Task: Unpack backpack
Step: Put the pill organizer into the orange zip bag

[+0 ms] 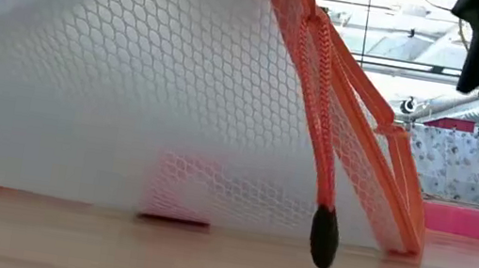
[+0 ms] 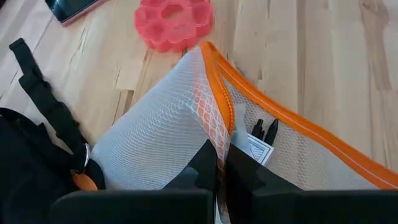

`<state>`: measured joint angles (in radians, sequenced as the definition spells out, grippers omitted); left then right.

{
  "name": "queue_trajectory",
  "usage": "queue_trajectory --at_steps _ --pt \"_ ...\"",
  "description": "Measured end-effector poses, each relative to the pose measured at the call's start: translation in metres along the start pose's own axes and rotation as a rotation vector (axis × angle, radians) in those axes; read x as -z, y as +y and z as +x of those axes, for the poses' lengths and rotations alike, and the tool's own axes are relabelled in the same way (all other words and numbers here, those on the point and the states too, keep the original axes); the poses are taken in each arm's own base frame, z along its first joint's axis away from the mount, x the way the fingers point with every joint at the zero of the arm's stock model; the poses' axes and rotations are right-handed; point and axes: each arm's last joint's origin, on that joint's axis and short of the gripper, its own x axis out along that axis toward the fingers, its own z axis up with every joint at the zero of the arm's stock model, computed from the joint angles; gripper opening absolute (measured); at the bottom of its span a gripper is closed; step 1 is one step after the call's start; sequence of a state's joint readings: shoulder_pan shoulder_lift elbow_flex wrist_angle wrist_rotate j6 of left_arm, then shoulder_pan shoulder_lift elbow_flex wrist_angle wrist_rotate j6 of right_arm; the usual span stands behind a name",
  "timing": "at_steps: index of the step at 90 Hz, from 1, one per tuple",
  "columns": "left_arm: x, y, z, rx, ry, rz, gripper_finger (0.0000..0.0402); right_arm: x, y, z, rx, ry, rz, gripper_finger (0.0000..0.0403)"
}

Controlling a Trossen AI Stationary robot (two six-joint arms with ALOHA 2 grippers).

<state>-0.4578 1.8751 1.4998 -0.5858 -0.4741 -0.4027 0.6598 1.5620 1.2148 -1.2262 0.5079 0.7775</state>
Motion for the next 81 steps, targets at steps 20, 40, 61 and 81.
queue_trajectory --at_steps 20,40,61,81 --pt "0.000 0.000 0.000 0.000 -0.001 -0.008 0.0000 0.002 -0.017 0.024 -0.023 0.151 0.016 0.0158" --pt "0.000 0.000 0.000 0.001 -0.001 -0.008 0.0000 0.012 -0.062 0.036 -0.077 0.215 0.064 0.0157" --pt "0.000 0.000 0.000 0.001 0.000 -0.001 0.0000 0.033 -0.073 0.039 -0.285 0.024 0.240 0.0172" --pt "0.000 0.000 0.000 0.001 0.000 -0.002 0.0000 0.047 -0.055 0.064 -0.367 0.024 0.194 0.0248"
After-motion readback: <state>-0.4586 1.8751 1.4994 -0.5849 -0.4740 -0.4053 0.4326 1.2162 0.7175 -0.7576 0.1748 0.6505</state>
